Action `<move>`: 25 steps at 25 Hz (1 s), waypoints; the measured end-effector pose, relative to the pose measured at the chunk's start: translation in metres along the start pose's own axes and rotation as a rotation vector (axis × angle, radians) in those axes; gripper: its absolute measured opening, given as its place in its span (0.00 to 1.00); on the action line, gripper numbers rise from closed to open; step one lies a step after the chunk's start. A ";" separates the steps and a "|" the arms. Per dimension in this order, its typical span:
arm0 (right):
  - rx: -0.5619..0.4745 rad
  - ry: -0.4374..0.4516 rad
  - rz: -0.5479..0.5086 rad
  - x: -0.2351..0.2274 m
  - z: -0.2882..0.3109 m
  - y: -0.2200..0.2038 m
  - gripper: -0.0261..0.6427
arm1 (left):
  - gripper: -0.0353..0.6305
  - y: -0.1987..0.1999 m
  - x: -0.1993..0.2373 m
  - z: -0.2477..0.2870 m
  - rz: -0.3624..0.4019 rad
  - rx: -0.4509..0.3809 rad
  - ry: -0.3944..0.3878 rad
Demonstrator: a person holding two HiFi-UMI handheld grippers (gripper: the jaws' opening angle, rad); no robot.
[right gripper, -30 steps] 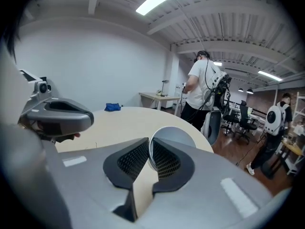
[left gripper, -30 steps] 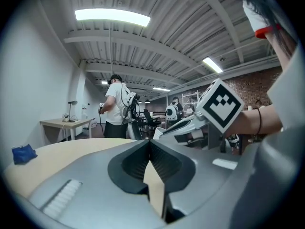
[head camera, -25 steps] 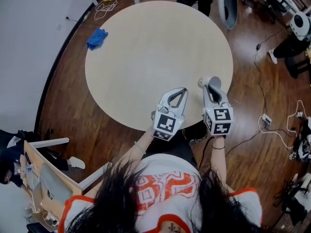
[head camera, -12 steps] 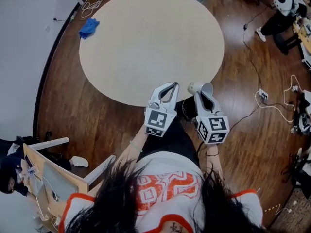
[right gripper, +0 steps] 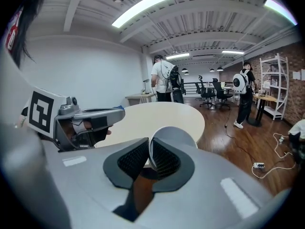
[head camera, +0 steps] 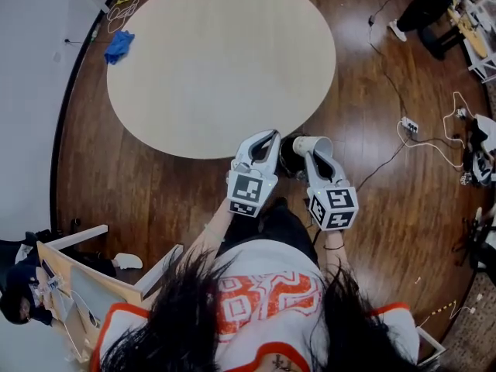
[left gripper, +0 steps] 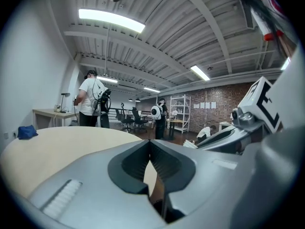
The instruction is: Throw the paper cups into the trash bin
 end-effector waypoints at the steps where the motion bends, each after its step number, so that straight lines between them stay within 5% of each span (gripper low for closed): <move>1: 0.003 -0.005 0.003 -0.005 -0.003 -0.003 0.08 | 0.05 0.001 -0.004 0.000 0.005 0.001 -0.003; 14: 0.088 -0.005 -0.013 -0.090 -0.032 -0.056 0.08 | 0.05 0.003 -0.073 0.019 -0.036 0.017 0.074; 25: 0.193 0.080 -0.086 -0.132 0.015 -0.106 0.08 | 0.05 -0.017 -0.113 0.023 -0.100 0.062 0.183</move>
Point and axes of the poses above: the fingertips, and each gripper's own axes: z forward along the fingers, x to its left, y out of its top, the point moved 6 cm from there along -z, backward along the fingers, and after that the axes turned 11 degrees about x, right-handed, at the moved point
